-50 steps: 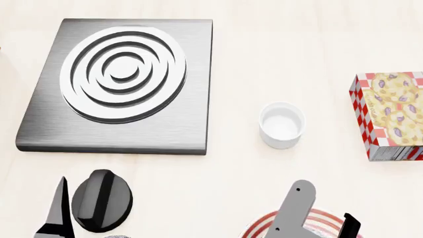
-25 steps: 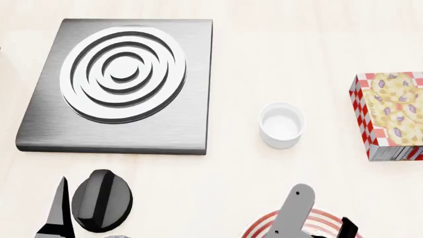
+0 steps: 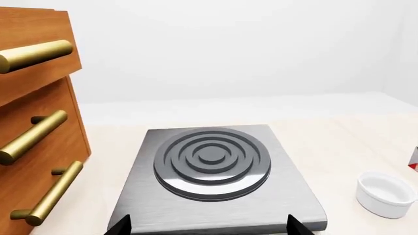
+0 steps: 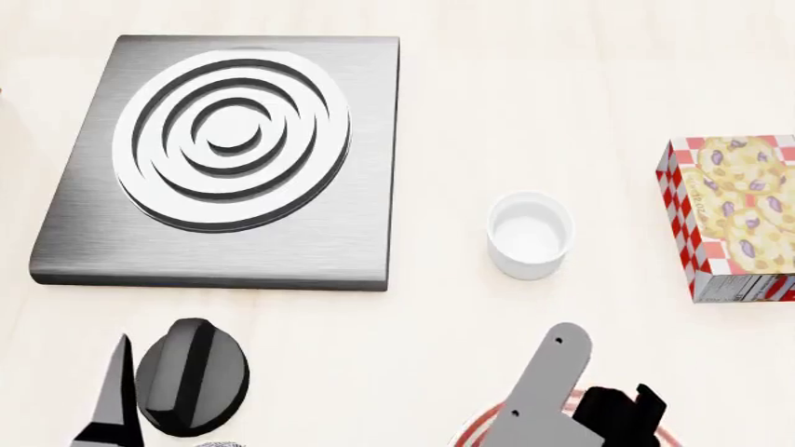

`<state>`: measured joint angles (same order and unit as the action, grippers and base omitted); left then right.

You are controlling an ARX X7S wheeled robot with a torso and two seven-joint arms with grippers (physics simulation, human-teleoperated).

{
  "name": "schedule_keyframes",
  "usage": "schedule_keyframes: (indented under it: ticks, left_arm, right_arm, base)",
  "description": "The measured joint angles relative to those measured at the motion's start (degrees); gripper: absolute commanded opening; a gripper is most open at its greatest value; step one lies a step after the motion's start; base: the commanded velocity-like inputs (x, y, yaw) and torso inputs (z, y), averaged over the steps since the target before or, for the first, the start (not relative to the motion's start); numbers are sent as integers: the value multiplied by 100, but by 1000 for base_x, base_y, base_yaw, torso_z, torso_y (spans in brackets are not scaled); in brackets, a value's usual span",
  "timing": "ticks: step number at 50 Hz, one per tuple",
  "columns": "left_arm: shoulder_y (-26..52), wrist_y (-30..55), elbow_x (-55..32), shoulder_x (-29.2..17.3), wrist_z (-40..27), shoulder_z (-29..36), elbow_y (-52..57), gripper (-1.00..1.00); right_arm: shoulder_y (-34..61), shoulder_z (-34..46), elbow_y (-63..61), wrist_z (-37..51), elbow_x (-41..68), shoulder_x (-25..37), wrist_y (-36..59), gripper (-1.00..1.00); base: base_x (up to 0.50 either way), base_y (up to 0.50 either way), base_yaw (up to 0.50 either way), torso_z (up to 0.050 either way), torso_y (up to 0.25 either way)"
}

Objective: Pick the akita bowl on the ramekin and place it on the plate.

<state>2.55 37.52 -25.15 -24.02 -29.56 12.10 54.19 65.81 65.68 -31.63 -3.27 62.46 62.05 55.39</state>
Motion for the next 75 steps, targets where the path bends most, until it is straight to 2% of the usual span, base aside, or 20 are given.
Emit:
schedule_keyframes:
  ticks: [38,57,75]
  left_arm:
    - [22,-76,-88,-135,-134,94,-15,100]
    - [45,-107,-147,-191,-198,134,-22,100]
    - [59,-170,-206,-239,-232,152,-74,100]
  right_arm:
    - [-677,-775,-1,346,514,167,-1925,100]
    - [-1804,-1354,225,1508,-49,138,-4171,100]
    - [-2534,-1687,321,3253,-1076,-171,-5246,100]
  base:
    - [0,0,0,0,0]
    - [0,0,0,0,0]
    - [0,0,0,0,0]
